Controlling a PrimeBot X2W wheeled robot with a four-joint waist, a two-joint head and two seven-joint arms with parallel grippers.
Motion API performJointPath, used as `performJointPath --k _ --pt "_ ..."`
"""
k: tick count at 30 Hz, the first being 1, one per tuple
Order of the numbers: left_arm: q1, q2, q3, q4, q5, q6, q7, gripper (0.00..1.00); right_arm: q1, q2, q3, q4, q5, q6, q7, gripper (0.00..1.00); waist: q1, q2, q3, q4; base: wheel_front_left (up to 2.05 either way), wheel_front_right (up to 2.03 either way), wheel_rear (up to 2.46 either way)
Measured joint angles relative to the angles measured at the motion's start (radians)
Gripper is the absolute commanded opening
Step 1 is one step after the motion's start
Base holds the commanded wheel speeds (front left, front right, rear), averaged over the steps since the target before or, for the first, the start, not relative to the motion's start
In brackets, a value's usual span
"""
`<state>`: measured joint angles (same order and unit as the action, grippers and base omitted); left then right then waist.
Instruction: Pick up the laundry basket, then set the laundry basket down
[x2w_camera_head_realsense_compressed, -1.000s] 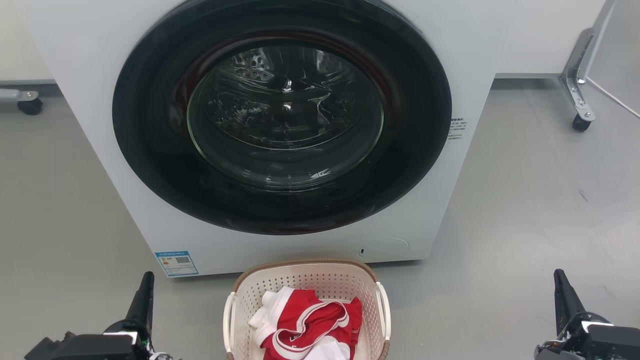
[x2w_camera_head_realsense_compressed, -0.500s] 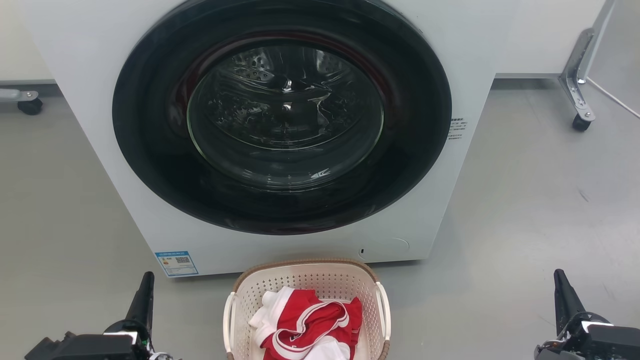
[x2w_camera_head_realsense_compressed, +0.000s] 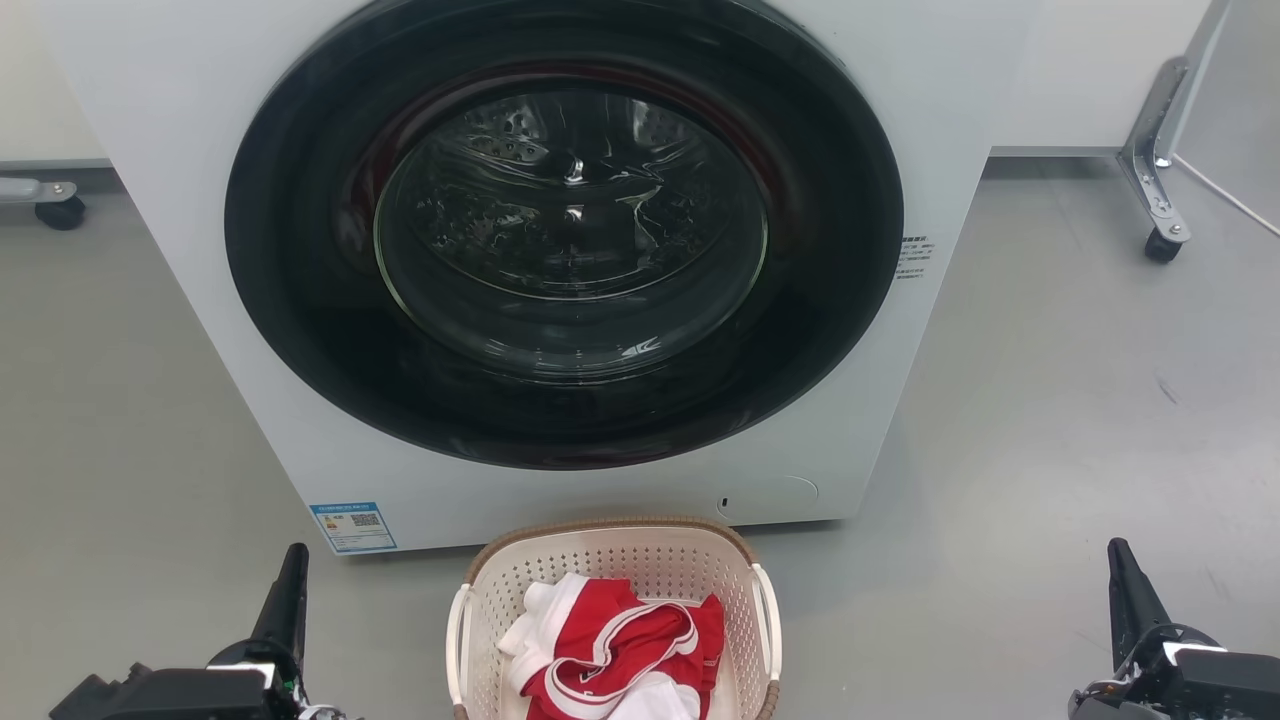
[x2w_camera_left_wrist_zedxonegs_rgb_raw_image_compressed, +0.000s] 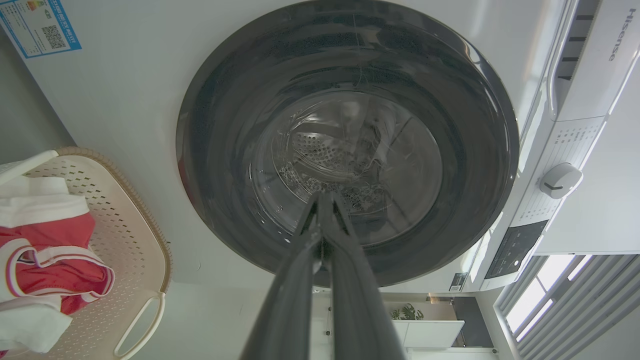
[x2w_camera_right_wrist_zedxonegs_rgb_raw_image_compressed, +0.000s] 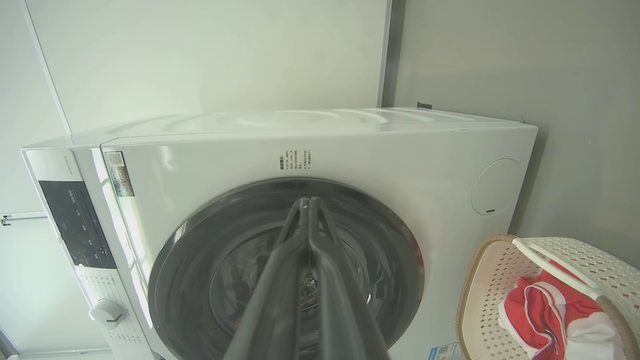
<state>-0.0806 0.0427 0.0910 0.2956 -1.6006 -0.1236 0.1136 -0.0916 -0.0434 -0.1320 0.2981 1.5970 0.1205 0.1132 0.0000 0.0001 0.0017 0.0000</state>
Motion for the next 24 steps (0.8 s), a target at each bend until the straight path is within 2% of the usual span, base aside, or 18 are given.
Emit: performJointPath --k 24 --pt "0.000 0.000 0.000 0.000 0.000 0.000 0.000 0.00 0.000 0.000 0.000 0.000 0.000 0.000 0.000 0.00 0.0000 0.0000 0.000 0.000 0.00 0.00 0.00"
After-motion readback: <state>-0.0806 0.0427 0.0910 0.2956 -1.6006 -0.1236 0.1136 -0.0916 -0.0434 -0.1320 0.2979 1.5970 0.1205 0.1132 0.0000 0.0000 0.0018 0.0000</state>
